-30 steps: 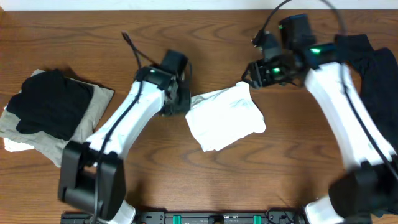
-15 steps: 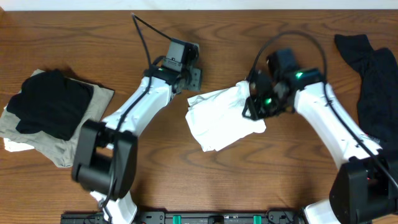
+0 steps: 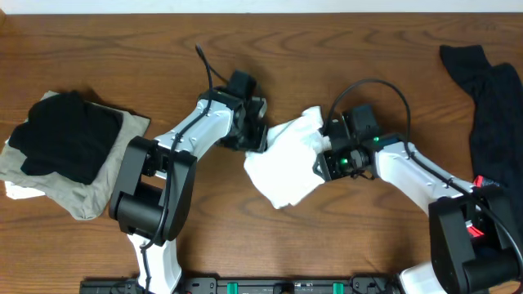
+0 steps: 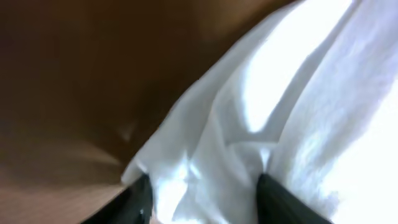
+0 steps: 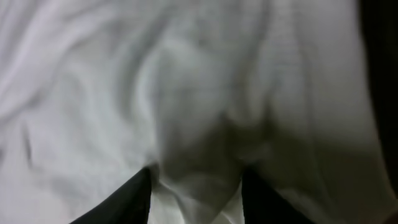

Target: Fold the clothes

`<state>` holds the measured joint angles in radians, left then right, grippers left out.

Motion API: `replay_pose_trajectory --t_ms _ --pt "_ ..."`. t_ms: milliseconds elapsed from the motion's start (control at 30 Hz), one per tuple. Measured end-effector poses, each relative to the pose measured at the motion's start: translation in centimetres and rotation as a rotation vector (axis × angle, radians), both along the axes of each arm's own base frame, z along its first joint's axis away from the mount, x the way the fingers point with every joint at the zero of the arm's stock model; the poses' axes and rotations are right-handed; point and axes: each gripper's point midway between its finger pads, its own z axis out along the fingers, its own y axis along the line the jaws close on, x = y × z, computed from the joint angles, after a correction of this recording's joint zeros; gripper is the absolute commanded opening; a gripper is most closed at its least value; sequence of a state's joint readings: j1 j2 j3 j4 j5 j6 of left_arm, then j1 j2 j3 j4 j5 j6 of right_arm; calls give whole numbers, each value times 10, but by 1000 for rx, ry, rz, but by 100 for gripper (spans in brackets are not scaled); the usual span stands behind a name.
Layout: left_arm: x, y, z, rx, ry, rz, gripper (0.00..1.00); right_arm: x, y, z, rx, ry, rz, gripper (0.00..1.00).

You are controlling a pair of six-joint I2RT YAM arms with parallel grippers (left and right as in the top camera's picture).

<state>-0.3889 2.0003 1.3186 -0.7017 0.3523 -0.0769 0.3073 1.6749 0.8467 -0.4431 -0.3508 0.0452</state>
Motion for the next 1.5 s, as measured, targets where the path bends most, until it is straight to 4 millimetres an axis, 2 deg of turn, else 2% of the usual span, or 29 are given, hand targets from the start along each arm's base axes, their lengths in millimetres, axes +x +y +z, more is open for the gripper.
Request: replay_pose_trajectory --t_ms 133,300,400,500,600,800,900,1000,1067,1167,1233,1300,1333,1500 --pt "-36 1 0 26 137 -25 41 13 4 -1 28 -82 -2 53" --pt "-76 -11 5 39 260 -87 21 37 10 8 59 -199 -10 64" --pt "-93 -16 7 57 301 -122 19 44 9 11 49 -235 -18 68" --pt "-97 -11 6 88 314 -121 19 46 3 9 16 -239 -33 68" --pt "-94 7 5 154 320 -82 19 46 -4 5 -23 -235 -45 69" --pt "-76 40 6 198 312 42 20 43 -14 0 -70 -219 -56 70" --pt "-68 44 15 154 287 74 21 41 -16 -1 -83 -213 -58 70" --pt "-61 32 32 59 230 39 26 41 -20 -3 -104 -210 -65 70" --pt "-56 22 44 -2 178 10 40 40 -21 -3 -111 -209 -67 70" --pt "-49 9 63 -87 105 -28 67 40 -23 -4 -121 -206 -70 70" --pt "-47 1 71 -138 81 -58 73 39 -24 -5 -125 -203 -71 71" --pt "-47 -5 75 -180 70 -90 94 38 -24 -5 -128 -200 -71 71" --pt "-47 -7 75 -193 69 -99 100 38 -24 -5 -129 -199 -71 71" --pt "-46 -13 71 -238 43 -131 98 36 -26 -6 -134 -190 -71 71"
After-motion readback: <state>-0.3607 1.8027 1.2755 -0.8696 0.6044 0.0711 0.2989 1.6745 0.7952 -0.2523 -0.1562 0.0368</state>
